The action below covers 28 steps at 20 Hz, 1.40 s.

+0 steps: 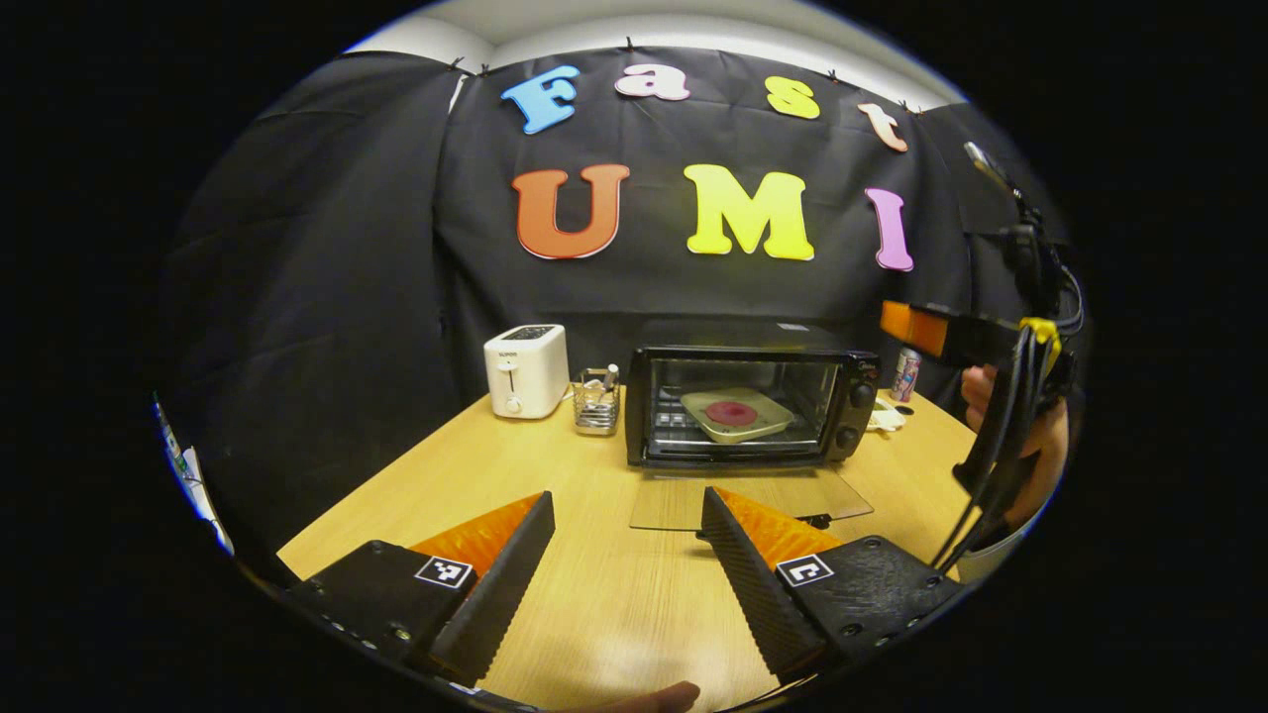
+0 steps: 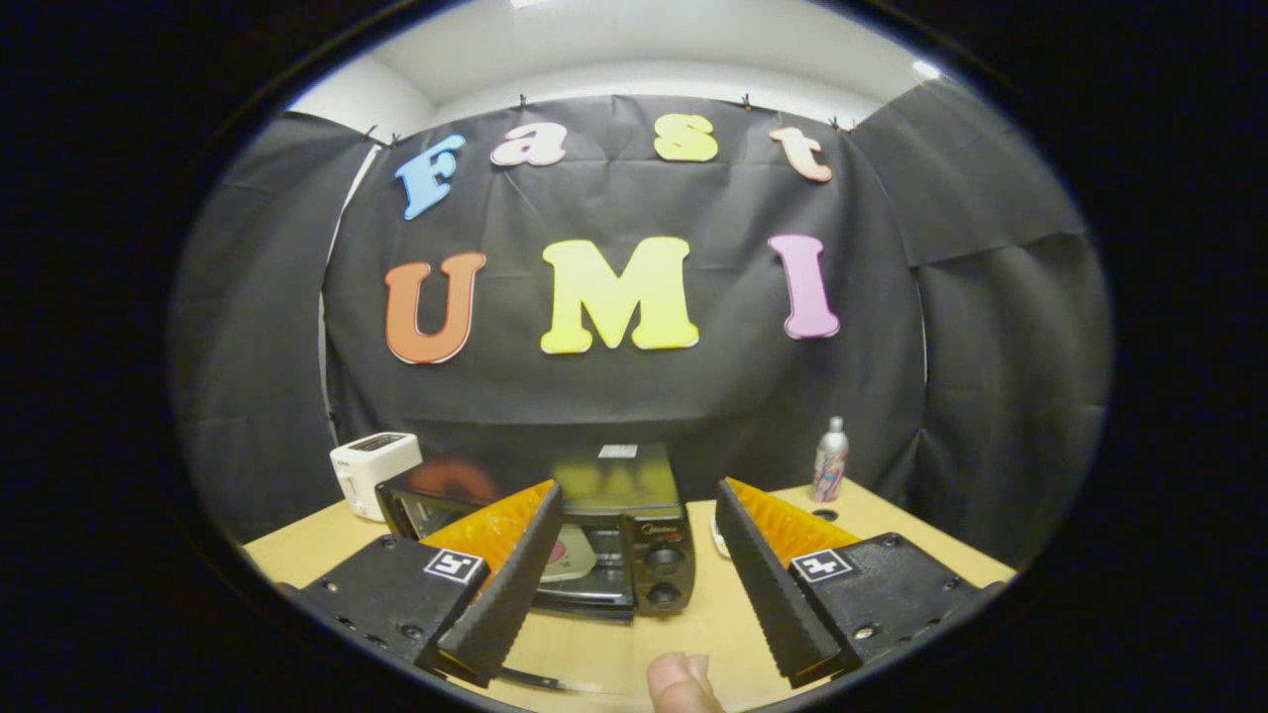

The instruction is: Open the electric oven with the left hand, put the food in, and close the electric oven.

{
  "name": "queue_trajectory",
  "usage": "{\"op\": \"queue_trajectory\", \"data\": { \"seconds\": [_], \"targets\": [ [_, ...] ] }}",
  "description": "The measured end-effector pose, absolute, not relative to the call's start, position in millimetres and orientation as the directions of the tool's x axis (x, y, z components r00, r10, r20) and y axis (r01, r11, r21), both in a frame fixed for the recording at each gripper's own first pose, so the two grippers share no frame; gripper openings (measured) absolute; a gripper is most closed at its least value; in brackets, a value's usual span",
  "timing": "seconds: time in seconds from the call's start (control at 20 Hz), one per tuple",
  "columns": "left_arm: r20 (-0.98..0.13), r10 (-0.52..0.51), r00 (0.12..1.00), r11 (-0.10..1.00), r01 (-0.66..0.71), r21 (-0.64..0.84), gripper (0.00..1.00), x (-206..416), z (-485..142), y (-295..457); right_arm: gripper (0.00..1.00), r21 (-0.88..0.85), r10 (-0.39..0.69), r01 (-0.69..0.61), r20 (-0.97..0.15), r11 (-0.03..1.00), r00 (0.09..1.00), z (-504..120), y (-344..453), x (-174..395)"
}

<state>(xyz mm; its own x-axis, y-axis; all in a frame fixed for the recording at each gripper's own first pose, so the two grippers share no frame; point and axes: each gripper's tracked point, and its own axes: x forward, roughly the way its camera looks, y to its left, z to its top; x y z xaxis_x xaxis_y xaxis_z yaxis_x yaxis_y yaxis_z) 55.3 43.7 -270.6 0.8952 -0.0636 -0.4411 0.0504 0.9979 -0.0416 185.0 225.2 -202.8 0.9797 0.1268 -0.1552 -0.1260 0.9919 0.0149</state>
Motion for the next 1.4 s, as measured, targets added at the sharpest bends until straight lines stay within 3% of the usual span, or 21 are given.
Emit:
{"op": "queue_trajectory", "data": {
  "seconds": [0.6, 1.4],
  "targets": [
    [-0.590, -0.235, 0.772, 0.971, 0.219, -0.101, 0.96, 71.2, -346.3, -58.7, 0.96, 0.015, 0.046, -0.045, -0.064, 0.999, 0.997, -111.8, 124.5, 150.0],
    [-0.737, -0.185, 0.651, 0.978, 0.196, -0.072, 0.94, 83.7, -407.5, -82.8, 0.96, 0.092, 0.021, -0.020, -0.014, 0.996, 1.000, -120.3, 44.9, 155.0]
  ]
}}
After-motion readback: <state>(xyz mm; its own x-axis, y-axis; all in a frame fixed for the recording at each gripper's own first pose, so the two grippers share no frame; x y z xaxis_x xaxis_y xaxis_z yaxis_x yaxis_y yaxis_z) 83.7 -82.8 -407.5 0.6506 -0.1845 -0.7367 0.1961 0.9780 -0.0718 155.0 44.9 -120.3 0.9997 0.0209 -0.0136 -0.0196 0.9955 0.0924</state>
